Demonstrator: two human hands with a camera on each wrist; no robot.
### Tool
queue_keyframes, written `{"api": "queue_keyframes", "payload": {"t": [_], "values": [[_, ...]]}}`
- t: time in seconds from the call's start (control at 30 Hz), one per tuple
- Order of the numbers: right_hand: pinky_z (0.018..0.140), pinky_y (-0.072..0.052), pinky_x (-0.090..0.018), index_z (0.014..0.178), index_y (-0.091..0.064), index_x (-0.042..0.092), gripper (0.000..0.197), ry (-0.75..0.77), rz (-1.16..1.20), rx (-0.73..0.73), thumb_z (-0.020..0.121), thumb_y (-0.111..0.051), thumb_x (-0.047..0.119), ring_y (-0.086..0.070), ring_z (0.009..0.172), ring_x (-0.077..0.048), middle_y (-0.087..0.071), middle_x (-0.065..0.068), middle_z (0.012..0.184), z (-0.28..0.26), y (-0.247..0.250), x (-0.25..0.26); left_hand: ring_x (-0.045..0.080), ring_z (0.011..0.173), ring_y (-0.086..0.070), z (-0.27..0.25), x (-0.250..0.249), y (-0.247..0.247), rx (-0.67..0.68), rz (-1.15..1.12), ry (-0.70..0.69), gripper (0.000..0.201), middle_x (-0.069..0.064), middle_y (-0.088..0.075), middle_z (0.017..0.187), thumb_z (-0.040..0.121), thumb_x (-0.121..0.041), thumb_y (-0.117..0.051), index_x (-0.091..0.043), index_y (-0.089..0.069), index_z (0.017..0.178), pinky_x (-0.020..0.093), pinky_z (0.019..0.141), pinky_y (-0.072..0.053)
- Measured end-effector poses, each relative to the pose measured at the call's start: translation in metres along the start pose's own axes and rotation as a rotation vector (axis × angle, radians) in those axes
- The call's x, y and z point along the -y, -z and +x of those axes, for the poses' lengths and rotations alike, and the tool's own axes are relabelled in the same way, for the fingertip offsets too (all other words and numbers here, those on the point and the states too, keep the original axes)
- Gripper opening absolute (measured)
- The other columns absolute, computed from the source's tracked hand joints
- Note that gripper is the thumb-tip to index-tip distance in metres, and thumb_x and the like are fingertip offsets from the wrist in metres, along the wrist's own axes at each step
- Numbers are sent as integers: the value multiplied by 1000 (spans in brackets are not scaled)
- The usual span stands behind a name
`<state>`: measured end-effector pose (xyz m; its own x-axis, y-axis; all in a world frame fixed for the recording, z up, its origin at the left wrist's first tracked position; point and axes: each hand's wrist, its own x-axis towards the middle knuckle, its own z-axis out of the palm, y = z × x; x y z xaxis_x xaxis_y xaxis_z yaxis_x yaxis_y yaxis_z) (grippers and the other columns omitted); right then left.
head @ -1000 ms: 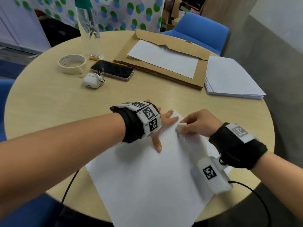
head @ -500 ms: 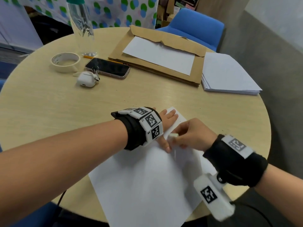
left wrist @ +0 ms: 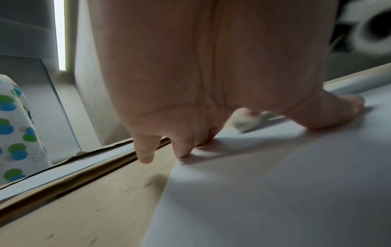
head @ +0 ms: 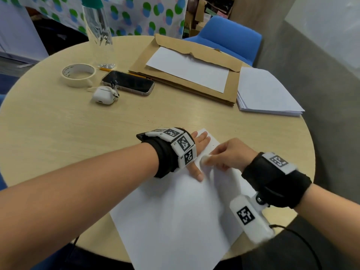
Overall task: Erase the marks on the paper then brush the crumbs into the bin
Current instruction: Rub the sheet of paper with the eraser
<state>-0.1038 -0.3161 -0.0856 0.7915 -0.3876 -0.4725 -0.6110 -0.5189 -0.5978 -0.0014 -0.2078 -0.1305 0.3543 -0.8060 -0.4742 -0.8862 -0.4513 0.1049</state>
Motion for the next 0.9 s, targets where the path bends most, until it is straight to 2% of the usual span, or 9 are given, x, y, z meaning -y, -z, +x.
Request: {"api": "queue_keyframes", "payload": {"t": [0.13,0.2,0.33,0.43,0.53,0.6,0.73,0.8,0.9], "values": [[64,-50,-29,66,-69,13,11,-42,58,-231,68,-79,17,-58,64,-18,-66,-7,69,21,18,3,23,146,10,1,0,0,-3,18,15,125,0,20,157,67,-72,-61,-18,19,147,51,115,0],[62,-50,-30,68,-68,11,11,-19,46,-194,69,-78,16,-56,59,-16,-66,-7,68,14,8,0,23,146,10,2,1,-1,-7,23,13,126,1,21,156,66,-73,-60,-18,19,147,51,115,0],[50,-43,-22,65,-67,11,13,-9,-2,66,71,-78,16,-48,48,-11,-58,1,52,-10,-7,-1,24,145,12,2,2,-1,3,19,6,128,1,23,155,65,-74,-59,-17,22,146,51,114,2],[52,-44,-20,72,-70,8,10,-35,35,-59,69,-79,13,-51,53,-12,-60,-2,59,7,10,6,24,146,10,0,1,1,-2,28,10,125,0,21,156,67,-73,-59,-18,20,147,52,114,1],[58,-45,-25,75,-70,7,14,-44,82,-199,68,-80,14,-52,58,-15,-61,-5,65,19,16,5,24,146,8,-1,0,1,-12,26,11,125,-1,19,157,66,-74,-59,-19,19,147,52,114,0],[56,-44,-25,69,-67,11,14,-19,81,-164,67,-80,15,-50,53,-13,-59,-3,61,12,7,-2,23,146,7,-1,0,2,-14,43,16,125,-1,19,157,65,-76,-58,-19,19,147,53,114,1],[46,-41,-19,68,-68,9,12,-28,2,64,70,-79,15,-47,47,-11,-57,0,53,-10,-4,-6,22,146,7,-2,1,3,-4,64,24,127,-1,21,156,64,-79,-55,-19,22,146,54,113,4],[50,-44,-20,68,-70,7,9,-63,12,35,69,-79,11,-49,50,-13,-59,-3,57,-2,6,-1,22,146,7,-3,0,3,4,78,25,126,-1,21,156,65,-78,-55,-18,22,146,54,113,4],[55,-44,-24,74,-69,1,14,-97,139,-110,67,-80,7,-49,53,-15,-59,-9,65,16,21,4,23,146,6,-4,-2,5,6,75,31,125,-1,21,156,66,-76,-56,-19,21,146,54,113,2]]}}
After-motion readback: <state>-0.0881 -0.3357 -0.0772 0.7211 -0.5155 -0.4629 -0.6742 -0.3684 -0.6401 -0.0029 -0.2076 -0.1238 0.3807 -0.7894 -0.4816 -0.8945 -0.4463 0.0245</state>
